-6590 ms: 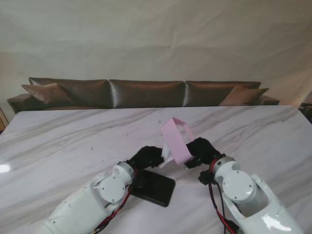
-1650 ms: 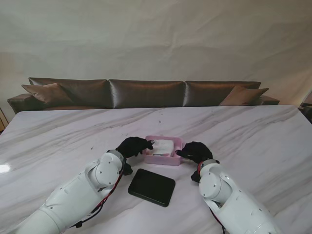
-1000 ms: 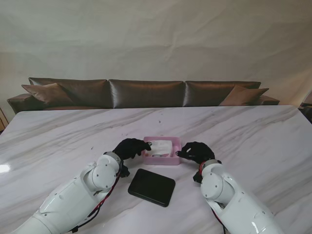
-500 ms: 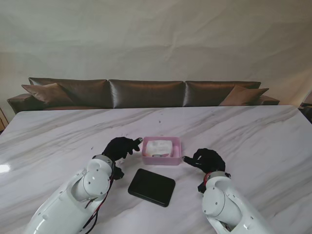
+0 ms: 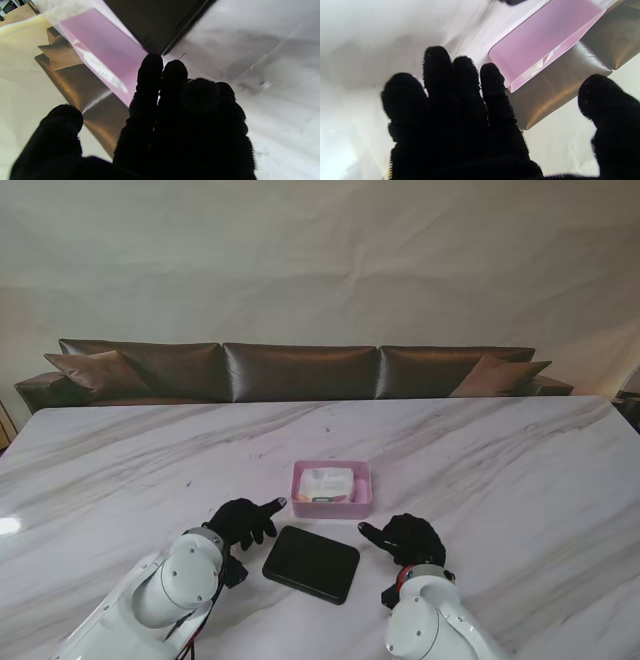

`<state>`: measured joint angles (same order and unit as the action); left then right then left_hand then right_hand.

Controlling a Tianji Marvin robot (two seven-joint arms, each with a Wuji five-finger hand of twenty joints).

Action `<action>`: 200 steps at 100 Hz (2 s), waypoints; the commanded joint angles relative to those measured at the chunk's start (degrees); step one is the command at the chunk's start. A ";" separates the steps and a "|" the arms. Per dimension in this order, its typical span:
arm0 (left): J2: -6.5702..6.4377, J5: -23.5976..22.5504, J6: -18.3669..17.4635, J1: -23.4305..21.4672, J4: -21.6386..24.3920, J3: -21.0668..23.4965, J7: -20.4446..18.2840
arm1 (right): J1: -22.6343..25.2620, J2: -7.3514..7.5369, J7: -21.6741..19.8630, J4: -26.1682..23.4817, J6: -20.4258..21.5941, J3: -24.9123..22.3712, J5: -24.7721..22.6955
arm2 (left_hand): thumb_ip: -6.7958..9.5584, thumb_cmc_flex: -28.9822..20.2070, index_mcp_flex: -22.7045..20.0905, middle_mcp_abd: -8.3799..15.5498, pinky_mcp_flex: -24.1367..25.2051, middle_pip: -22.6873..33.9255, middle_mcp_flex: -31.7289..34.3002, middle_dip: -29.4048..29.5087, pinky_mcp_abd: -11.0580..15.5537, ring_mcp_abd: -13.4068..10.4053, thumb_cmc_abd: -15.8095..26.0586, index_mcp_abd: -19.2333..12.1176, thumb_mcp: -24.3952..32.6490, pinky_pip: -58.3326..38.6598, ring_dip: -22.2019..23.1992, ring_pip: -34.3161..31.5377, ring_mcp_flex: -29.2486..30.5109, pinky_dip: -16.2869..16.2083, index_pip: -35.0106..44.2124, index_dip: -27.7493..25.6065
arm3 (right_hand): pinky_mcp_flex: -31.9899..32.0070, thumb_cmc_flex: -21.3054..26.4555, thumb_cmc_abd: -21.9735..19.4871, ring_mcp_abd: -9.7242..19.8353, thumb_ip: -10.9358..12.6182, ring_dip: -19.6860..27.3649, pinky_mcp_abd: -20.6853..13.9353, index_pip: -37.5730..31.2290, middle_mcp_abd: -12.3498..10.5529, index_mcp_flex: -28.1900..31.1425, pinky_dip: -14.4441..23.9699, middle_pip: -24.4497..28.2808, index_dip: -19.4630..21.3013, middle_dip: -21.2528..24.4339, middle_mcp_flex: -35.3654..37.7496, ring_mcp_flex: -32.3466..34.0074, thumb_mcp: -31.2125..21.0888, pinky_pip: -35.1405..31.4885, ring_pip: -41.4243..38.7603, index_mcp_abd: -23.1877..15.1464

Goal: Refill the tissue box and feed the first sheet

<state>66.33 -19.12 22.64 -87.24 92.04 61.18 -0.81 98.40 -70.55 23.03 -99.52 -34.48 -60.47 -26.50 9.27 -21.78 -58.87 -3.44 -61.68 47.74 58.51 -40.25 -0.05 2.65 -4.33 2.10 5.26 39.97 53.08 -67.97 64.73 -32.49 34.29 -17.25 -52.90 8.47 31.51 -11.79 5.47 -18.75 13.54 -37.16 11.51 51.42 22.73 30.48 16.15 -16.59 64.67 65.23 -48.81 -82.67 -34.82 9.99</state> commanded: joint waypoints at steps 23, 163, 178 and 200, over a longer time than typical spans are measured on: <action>-0.72 2.64 1.60 -0.37 -0.24 0.68 -2.82 | 1.13 -2.81 1.12 -0.60 -4.54 2.25 3.63 | 1.12 -0.20 1.18 -3.48 -2.23 0.22 1.41 1.69 17.50 11.13 1.14 4.10 -0.36 -159.93 -1.65 -3.49 6.52 -2.15 -3.76 2.06 | -4.68 1.09 -1.57 -7.05 1.60 1.27 -1.30 -0.60 5.26 1.57 -3.57 1.89 -0.49 0.59 2.03 1.43 1.67 -1.25 -2.25 3.71; 3.83 23.24 15.23 4.18 -9.03 2.11 -0.63 | -0.58 -4.40 -0.05 2.30 -5.13 2.31 13.69 | 0.89 -2.87 6.25 -12.39 2.70 -7.15 -5.35 11.90 -8.68 19.13 0.72 13.53 -1.28 -132.74 -18.69 16.42 -3.15 16.43 -14.74 4.91 | -1.95 1.80 -2.41 -9.14 2.06 2.42 0.72 2.66 10.59 -6.90 -9.66 0.76 -2.85 0.12 -9.13 -4.25 2.59 4.39 -0.27 9.58; 3.91 23.59 14.59 4.97 -10.44 1.15 -1.07 | -0.38 -4.40 -0.45 2.15 -4.95 2.29 14.80 | 0.91 -2.86 6.47 -12.52 3.10 -7.80 -5.74 12.94 -9.66 19.54 0.68 13.67 -1.30 -131.00 -20.06 17.40 -4.11 17.15 -15.14 5.07 | -1.55 1.93 -2.54 -9.23 2.08 2.42 1.10 2.50 10.91 -7.15 -10.11 0.82 -3.13 0.07 -9.41 -4.62 2.69 4.67 -0.13 9.94; 4.14 23.95 13.93 5.83 -11.61 -0.29 -1.16 | 0.39 -4.35 -0.58 0.86 -5.31 2.60 14.63 | 0.93 -2.83 6.84 -12.46 3.90 -8.66 -6.39 14.12 -10.79 19.94 0.76 13.63 -1.24 -128.65 -22.21 18.70 -5.65 18.05 -15.81 5.35 | -1.28 2.00 -2.83 -9.44 2.12 2.36 1.26 2.32 10.96 -7.31 -10.66 0.99 -3.51 -0.02 -9.60 -4.96 2.87 4.85 -0.01 10.06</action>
<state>69.74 4.27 35.92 -80.01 83.11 61.91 -0.57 97.73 -74.86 23.54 -98.74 -39.22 -58.30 -11.62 9.27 -24.06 -52.87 -13.21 -59.10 41.57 54.34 -26.81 -12.61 10.91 -4.33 7.90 5.26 -52.95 32.40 -52.69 62.49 -14.79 20.98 -12.98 -52.97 10.50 29.17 -13.63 6.40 -17.64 15.81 -34.54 16.51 45.04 13.16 32.84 13.09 -16.82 56.68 62.61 -47.20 -78.20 -37.81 17.18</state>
